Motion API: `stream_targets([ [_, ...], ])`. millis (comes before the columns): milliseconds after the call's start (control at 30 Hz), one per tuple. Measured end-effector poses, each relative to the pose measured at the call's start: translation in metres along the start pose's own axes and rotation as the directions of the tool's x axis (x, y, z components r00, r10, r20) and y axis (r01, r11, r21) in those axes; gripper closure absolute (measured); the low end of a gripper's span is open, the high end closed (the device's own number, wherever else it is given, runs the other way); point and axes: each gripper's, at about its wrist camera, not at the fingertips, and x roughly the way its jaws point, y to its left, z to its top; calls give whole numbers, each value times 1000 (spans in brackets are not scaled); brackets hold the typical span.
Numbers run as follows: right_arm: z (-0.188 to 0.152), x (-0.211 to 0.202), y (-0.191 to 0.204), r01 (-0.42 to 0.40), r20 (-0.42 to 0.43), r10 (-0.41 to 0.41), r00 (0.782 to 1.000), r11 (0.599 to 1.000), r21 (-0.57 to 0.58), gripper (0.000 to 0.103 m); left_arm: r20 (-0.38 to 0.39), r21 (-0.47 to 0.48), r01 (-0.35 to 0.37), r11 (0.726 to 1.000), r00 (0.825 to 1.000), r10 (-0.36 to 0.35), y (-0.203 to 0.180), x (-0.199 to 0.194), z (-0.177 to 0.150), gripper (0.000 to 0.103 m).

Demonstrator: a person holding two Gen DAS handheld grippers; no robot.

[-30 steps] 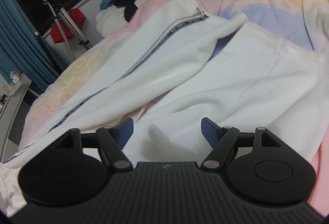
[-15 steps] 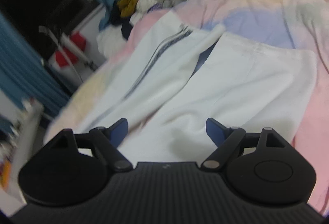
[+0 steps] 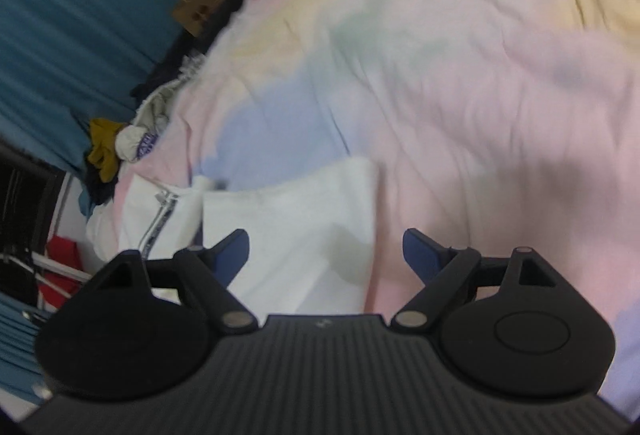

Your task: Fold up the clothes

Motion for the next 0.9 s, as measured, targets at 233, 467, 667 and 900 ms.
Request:
stream_targets([
  [233, -24, 51, -2, 8, -151, 3, 988, 998, 68, 24, -37, -72, 54, 996, 998, -56, 13, 19, 5, 12],
  [467, -25, 40, 20, -131, -68, 134, 989, 990, 49, 93, -56, -146, 130, 981, 989, -139, 25, 38, 6, 15],
  [667, -23, 19, 40, -185, 56, 185, 981, 983, -3, 96, -64, -176, 184, 967, 978, -198, 24, 48, 3, 43],
  [900, -20, 8, 39, -174, 103, 175, 979, 985, -24, 97, -5, -108, 266, 958, 963, -268, 13, 30, 5, 95],
])
